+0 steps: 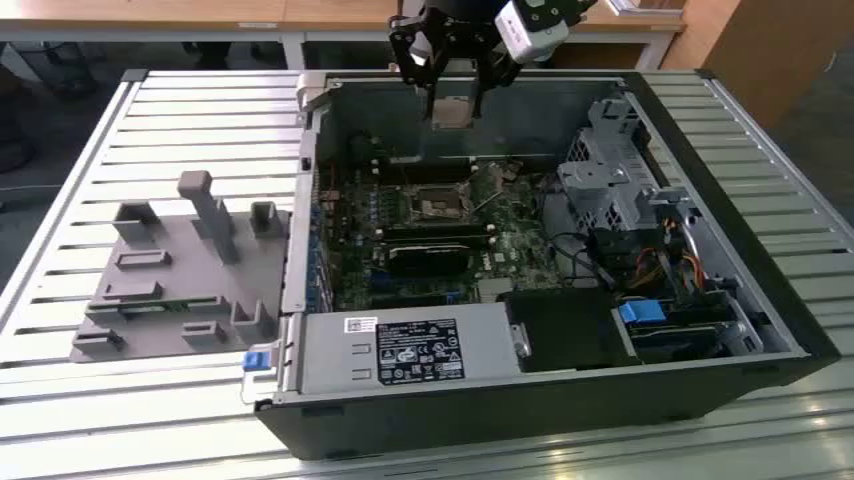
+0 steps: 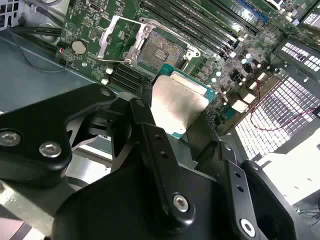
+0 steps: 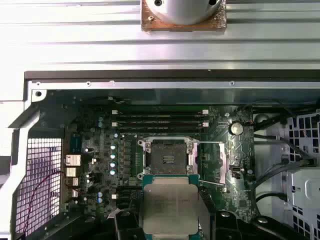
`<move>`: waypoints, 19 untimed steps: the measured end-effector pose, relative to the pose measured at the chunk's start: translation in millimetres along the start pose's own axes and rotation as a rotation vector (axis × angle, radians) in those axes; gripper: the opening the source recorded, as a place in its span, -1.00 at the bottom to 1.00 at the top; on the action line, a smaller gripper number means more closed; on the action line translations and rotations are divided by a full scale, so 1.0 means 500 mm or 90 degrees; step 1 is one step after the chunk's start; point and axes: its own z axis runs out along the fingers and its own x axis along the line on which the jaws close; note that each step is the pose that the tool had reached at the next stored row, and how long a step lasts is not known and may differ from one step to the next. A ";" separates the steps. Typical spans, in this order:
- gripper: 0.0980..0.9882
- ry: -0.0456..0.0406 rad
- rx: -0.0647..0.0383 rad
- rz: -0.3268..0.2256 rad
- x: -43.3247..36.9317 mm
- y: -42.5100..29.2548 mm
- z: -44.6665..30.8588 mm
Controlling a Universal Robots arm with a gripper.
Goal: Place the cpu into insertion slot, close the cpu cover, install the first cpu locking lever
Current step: 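Place the cpu into insertion slot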
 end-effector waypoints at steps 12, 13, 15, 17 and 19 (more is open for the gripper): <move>-0.03 -0.0025 0.000 0.025 0.000 0.000 0.000; -0.03 -0.0030 -0.001 0.030 0.000 0.000 0.000; -0.03 -0.0038 -0.001 0.038 0.000 0.000 0.000; -0.03 -0.0046 -0.001 0.045 0.000 0.000 0.000; -0.03 -0.0053 -0.001 0.053 0.000 0.000 0.000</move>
